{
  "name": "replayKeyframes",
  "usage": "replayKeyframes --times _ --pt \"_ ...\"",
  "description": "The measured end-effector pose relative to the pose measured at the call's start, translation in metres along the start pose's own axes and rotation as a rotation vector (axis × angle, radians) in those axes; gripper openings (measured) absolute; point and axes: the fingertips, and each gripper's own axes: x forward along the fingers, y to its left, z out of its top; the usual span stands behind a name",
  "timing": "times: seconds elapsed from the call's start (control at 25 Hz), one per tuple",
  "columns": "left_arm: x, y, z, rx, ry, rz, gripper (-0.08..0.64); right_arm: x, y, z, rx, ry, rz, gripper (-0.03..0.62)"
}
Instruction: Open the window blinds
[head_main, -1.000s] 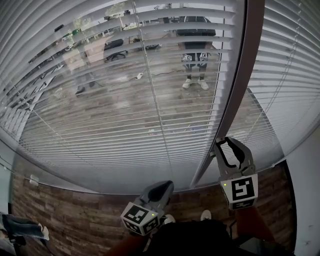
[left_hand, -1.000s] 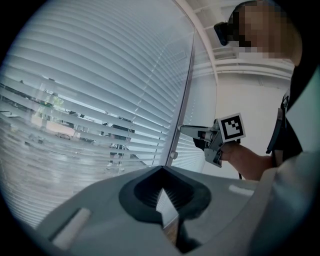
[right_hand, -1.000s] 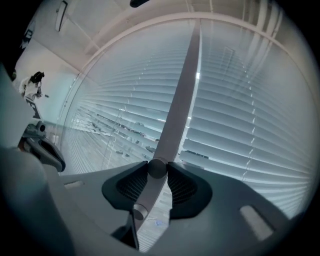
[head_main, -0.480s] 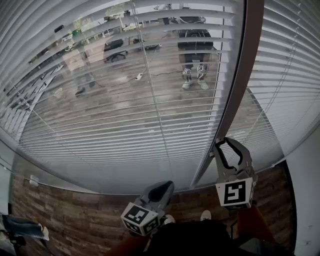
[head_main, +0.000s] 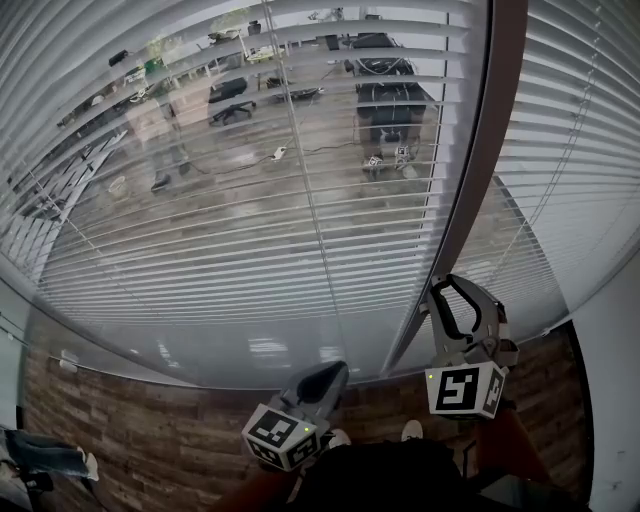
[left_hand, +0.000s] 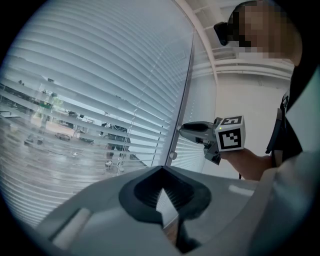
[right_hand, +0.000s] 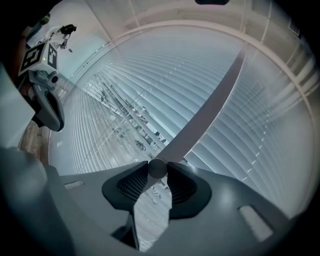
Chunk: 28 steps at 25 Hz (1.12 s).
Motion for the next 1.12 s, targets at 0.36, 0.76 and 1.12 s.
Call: replayKeyframes --times 0.36,0.76,1.12 --pt "0.004 0.001 0.002 -0.003 0.004 0.005 0.002 0.002 -0.006 0.002 0.224 -0.074 0.032 0.16" --pt "0.003 0.001 -0.005 0.006 0.009 0.0 0.002 -0.001 -0.007 -0.009 0.751 -0.151 0.16 0.185" --pt "-0.013 -0.005 -0.005 0.007 0.01 -0.003 0.001 -0.009 0.002 -0.001 0.755 -0.132 0.148 0.192"
